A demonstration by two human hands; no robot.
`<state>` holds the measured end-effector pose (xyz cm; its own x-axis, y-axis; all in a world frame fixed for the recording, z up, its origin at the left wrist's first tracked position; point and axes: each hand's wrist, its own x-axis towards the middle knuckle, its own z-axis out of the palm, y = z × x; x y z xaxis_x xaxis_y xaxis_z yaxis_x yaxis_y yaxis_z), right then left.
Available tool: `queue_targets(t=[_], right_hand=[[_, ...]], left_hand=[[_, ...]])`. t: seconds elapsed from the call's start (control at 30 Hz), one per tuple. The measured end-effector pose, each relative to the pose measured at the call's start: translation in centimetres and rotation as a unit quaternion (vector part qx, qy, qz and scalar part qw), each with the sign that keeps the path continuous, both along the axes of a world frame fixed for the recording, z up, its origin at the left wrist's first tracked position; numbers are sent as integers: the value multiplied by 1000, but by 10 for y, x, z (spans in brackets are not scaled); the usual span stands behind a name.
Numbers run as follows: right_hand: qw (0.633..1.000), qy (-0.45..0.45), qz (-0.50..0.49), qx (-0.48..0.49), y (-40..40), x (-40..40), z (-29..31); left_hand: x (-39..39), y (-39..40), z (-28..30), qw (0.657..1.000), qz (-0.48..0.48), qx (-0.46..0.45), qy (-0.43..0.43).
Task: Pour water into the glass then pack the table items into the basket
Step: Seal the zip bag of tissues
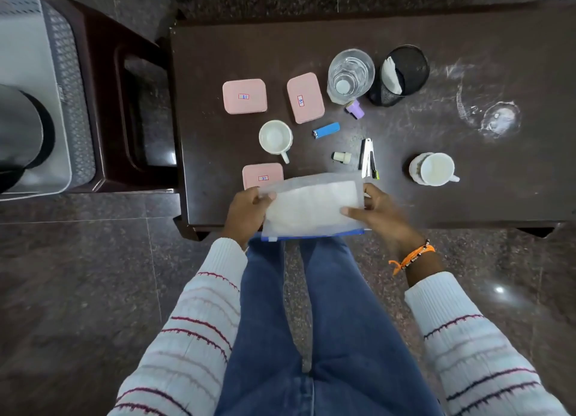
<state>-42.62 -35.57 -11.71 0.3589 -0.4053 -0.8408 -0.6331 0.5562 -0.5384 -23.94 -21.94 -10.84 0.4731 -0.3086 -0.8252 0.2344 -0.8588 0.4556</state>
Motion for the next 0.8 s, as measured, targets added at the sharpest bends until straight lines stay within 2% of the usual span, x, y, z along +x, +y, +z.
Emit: queue_targets(t=[0.1, 0.17, 0.23, 0.33, 0.5, 0.8], right_hand=[[999, 39, -2, 1, 8, -12, -24], [996, 71, -25, -55, 14, -18, -36], [985, 104, -9, -139, 19, -21, -48], [963, 146, 42, -225, 20, -18, -63], [932, 228, 37, -278, 20, -17, -78], [947, 174, -8, -272, 11, 33, -92]], left_hand=[[-6, -1, -20, 998, 33, 54, -3], [-11, 0, -28, 994, 48, 77, 52], [-16, 3, -35, 992, 19, 91, 82], [-20, 5, -43, 993, 25, 81, 76], [-17, -2, -45, 993, 67, 37, 92], [-8, -27, -49, 973, 202, -46, 103]])
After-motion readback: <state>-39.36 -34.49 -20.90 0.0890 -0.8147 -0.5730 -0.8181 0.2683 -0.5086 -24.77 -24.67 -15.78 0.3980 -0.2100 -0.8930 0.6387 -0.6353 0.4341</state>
